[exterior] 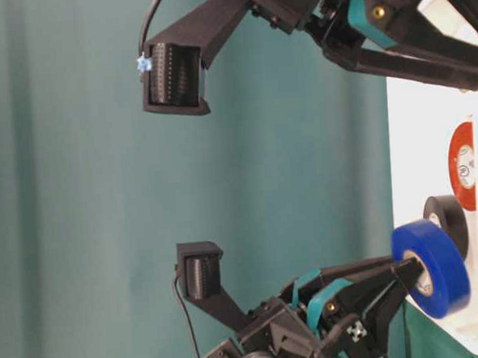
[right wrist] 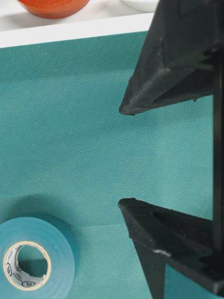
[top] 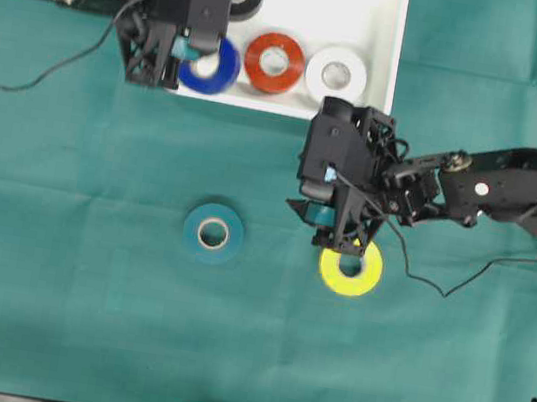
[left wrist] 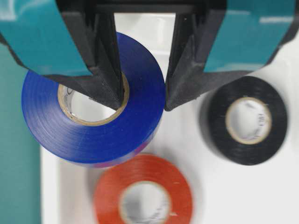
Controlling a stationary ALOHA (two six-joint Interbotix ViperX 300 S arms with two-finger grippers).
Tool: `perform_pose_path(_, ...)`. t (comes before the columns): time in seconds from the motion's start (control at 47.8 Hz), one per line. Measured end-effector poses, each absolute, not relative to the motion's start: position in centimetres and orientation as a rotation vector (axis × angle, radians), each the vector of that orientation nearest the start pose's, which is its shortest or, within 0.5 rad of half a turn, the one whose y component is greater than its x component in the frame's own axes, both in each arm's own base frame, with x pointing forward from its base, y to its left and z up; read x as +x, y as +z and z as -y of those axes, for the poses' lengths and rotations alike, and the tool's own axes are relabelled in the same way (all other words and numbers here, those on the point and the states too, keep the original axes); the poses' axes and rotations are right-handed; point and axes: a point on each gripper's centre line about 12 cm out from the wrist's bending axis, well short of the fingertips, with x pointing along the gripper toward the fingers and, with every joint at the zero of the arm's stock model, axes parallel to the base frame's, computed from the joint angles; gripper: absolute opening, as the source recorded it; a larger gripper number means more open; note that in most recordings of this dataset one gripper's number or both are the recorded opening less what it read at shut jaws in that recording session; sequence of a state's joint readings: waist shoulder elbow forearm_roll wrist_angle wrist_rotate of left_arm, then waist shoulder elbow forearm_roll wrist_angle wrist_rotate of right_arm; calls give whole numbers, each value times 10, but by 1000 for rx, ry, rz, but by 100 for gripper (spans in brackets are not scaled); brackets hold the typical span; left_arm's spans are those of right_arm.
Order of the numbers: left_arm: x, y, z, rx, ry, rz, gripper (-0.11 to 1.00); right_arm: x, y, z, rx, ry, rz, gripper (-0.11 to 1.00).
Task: Put the tape alternately from left to right into the white case.
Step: 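Lift the blue roll and carry it into the tray's left side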
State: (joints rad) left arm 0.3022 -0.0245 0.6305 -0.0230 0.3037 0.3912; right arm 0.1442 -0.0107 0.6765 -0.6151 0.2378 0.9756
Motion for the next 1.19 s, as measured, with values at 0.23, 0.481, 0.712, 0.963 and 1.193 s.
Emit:
perform_pose_path(0.23, 357, 156, -128, 219, 134, -924, -4, 367, 153, -37, 230, -152, -842, 78)
perform_pose_path(0.481, 357, 145, -131, 214, 133, -950, -4, 367, 153, -37, 230, -152, -842, 78)
perform_pose_path(0.712, 357, 145, -131, 213, 133, -950, -3, 367, 153, -37, 230, -152, -842, 78)
perform_pose_path(0.963, 357, 145, -131, 254, 113, -952, 48, 367, 153, -37, 230, -152, -842, 78)
perform_pose_path(1.193, 355, 151, -130, 265, 114, -936, 89, 367, 154, -37, 231, -151, -841, 78)
